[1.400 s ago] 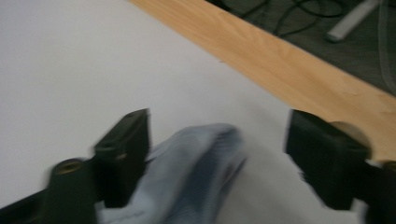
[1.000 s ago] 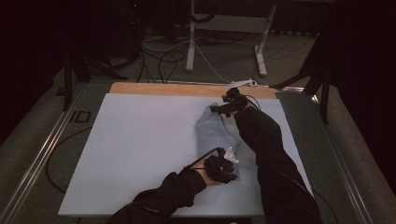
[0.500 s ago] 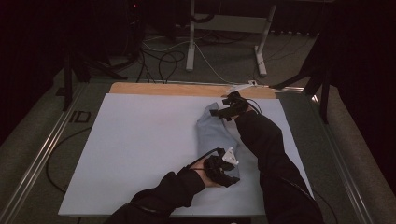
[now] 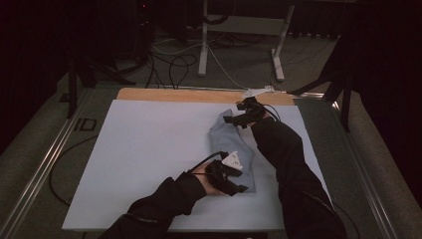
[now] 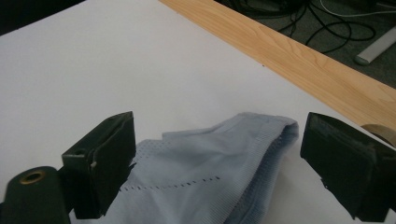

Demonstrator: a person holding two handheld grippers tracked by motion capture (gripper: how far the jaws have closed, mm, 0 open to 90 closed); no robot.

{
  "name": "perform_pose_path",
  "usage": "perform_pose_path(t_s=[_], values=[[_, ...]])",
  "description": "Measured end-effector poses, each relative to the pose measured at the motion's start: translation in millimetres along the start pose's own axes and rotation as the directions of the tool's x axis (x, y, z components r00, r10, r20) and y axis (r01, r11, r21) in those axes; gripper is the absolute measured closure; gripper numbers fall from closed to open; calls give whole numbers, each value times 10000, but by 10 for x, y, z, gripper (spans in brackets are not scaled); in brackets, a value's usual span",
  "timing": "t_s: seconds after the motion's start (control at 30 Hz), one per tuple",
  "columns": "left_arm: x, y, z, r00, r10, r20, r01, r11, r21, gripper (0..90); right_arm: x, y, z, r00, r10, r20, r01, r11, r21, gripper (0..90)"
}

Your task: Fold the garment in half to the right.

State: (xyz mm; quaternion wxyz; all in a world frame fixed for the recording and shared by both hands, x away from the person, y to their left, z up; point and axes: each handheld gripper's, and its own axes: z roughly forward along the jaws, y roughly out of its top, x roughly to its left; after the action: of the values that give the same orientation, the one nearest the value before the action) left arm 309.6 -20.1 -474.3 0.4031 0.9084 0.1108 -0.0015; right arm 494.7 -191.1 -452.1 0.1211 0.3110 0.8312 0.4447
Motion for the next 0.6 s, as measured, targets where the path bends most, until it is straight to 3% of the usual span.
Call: perform_pose_path(t_s=[0.1, 0.27, 0.37, 0.6], values=[[26, -38, -123, 10000, 59, -39, -59, 9999, -113, 399, 14, 6, -6, 9999, -144, -35, 144, 9999, 24, 103], [61, -130, -350, 9996, -187, -218, 180, 9992, -360, 298, 57, 30, -17, 9989, -467, -104, 467, 9989, 45, 103], [92, -204, -492, 9993, -380, -34, 377, 9975, -598, 218, 83, 35, -23, 9983, -567, -124, 566, 9984, -29, 102], [138, -394, -747, 9992, -403, 36, 405, 9948, -933, 154, 123, 50, -49, 9983, -571, -121, 569, 9983, -113, 101]])
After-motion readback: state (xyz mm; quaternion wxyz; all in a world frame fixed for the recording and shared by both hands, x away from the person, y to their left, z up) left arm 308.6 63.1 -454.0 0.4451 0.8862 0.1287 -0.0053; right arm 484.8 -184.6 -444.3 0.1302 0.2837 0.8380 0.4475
